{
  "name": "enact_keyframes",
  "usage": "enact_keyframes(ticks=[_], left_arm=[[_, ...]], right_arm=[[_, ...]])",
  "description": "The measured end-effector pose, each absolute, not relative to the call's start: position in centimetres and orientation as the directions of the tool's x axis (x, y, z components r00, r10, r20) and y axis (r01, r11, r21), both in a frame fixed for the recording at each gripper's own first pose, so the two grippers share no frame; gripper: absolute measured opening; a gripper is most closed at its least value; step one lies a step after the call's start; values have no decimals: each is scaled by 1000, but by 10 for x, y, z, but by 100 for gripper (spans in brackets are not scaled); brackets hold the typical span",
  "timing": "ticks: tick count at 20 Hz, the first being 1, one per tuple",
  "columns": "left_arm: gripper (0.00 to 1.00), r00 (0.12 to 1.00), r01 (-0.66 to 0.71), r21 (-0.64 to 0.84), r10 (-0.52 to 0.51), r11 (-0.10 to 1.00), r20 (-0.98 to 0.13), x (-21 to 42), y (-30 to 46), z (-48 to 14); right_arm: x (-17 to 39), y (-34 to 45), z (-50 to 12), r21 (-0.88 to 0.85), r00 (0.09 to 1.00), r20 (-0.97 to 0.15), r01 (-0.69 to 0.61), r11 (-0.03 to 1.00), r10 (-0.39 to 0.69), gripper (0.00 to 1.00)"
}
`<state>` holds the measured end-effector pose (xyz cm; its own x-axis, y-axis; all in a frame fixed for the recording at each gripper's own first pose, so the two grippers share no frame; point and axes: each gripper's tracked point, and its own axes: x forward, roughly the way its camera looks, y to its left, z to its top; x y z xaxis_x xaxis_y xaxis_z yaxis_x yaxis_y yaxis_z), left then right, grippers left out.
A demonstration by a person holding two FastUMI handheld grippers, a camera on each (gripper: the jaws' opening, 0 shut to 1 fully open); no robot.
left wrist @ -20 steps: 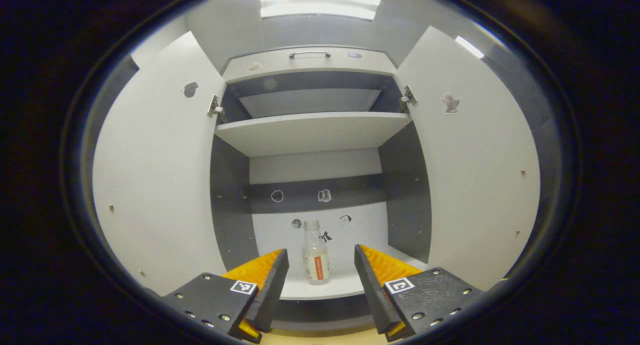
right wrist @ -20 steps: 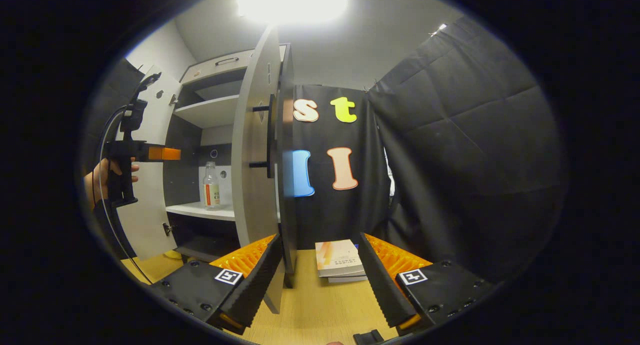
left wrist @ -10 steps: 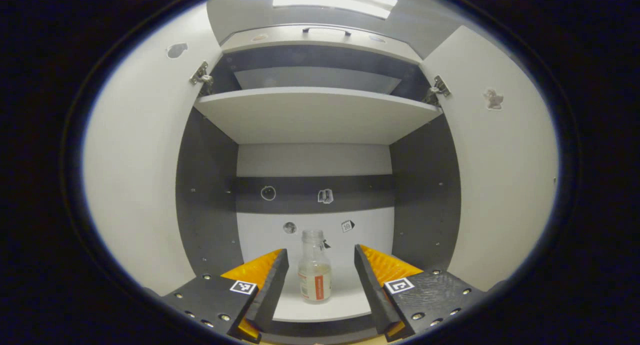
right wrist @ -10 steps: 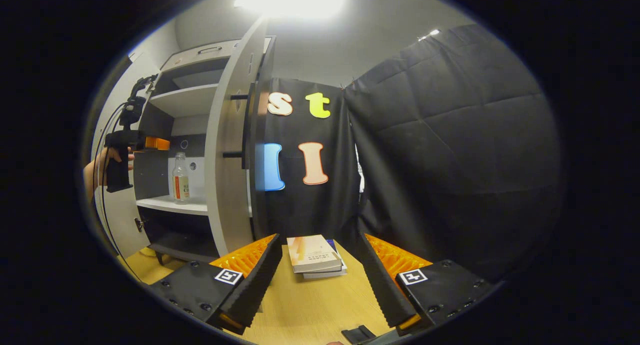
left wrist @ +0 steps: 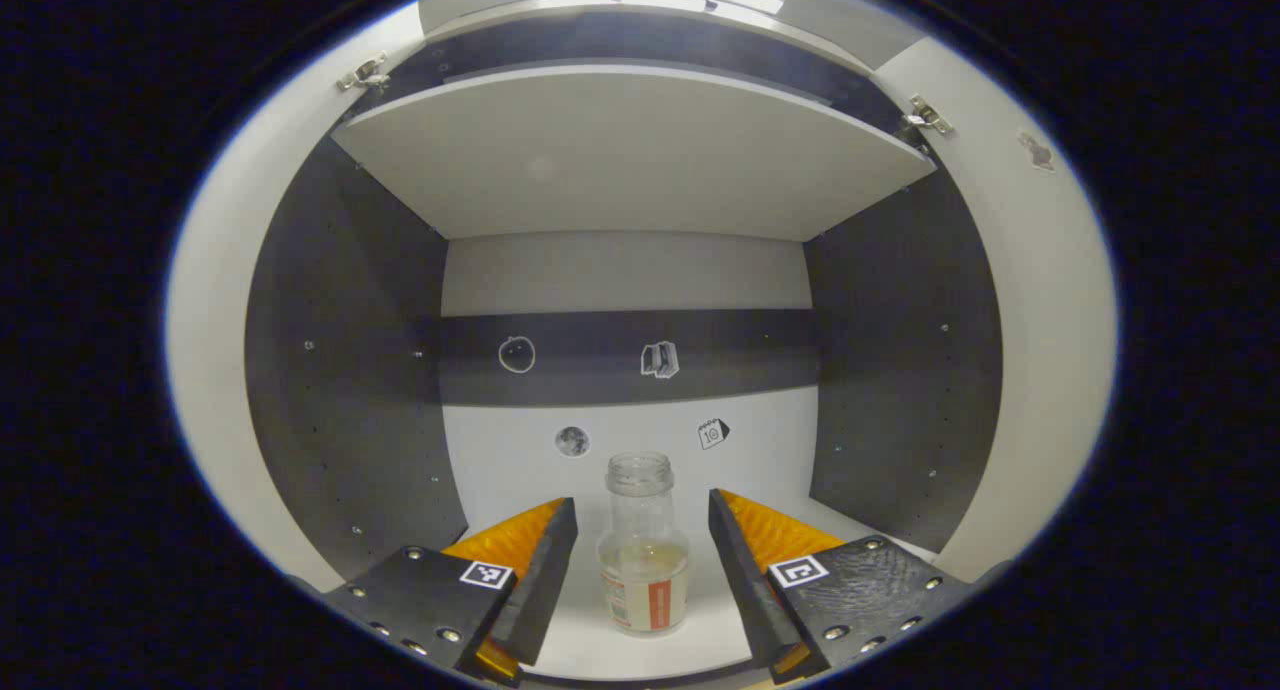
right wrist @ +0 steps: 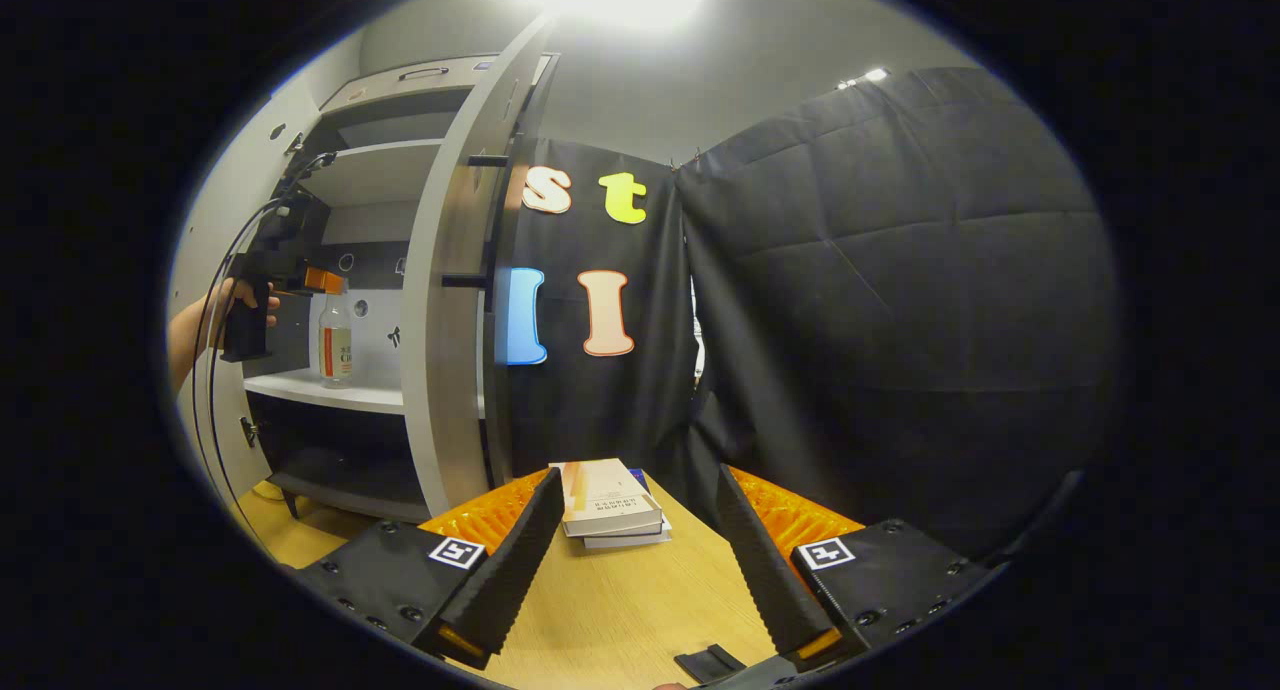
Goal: Grasp the bottle in the cabinet with the left hand and place it on the coaster, then close the right door with the right hand and the left door with the left hand.
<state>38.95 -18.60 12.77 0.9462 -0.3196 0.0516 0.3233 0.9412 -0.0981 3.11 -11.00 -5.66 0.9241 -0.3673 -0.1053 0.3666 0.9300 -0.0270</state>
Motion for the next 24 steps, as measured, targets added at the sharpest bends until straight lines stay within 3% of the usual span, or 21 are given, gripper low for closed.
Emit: enact_keyframes(ticks=[4, 9, 11, 14, 24], left_arm=[[77, 955, 297, -57, -296, 953, 15, 418, -185, 116], [78, 950, 312, -109, -313, 944, 8, 427, -190, 109], [45, 952, 305, -105, -306, 947, 7, 428, -188, 107], [40, 949, 315, -115, -316, 942, 7, 419, -188, 113], [41, 957, 290, -176, -282, 941, 70, 348, -162, 152]], right_arm=[[30, -116, -61, -20, 910, -122, 397, 918, -396, 98], [27, -126, -65, -12, 896, -127, 428, 904, -426, 98], [27, -128, -66, -14, 896, -125, 428, 904, -426, 98], [28, -130, -65, -12, 900, -116, 422, 907, -420, 98], [26, -137, -60, 25, 935, -101, 343, 939, -339, 97]])
